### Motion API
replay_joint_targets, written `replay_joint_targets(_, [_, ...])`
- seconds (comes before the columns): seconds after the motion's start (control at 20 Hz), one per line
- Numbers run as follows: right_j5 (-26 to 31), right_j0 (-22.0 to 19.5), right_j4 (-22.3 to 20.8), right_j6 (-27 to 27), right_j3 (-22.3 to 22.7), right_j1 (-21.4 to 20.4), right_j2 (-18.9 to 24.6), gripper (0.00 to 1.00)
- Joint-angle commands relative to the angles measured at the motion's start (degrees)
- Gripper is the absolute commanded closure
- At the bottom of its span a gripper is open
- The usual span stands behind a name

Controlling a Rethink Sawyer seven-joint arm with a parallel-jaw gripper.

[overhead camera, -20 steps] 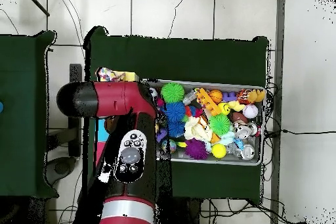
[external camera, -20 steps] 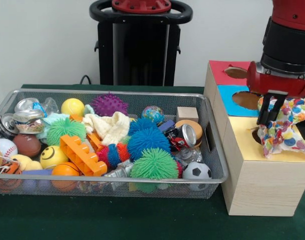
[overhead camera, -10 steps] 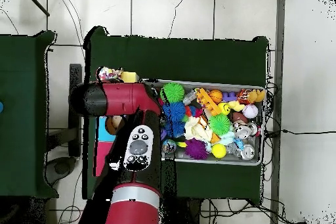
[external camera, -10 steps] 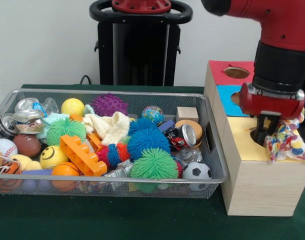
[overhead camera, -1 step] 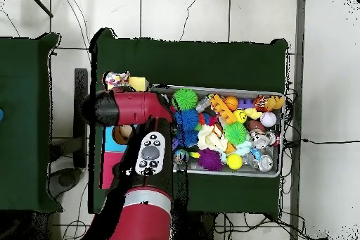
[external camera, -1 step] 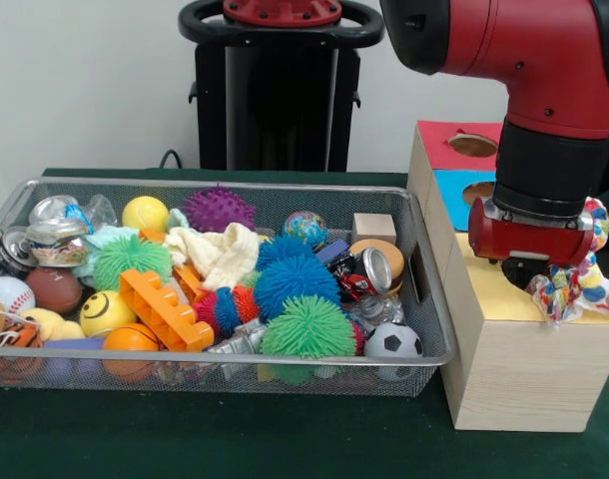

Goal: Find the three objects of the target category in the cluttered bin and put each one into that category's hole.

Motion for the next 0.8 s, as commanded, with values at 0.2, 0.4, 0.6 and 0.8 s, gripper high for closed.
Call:
replay_joint_targets(0.2, [0.0, -2.4, -0.9, 5.5, 1.5, 0.6, 3.7, 1.00])
replay_joint_targets(0.4, [2.8, -3.5, -0.8, 3.5, 2.5, -1.2, 4.9, 1.00])
replay_joint_targets(0.6, [10.7, -4.3, -0.1, 1.6, 3.9, -6.3, 5.5, 1.00])
replay_joint_targets(0.8, [18.1, -4.9, 0.7, 0.8, 5.4, -11.4, 6.3, 1.00])
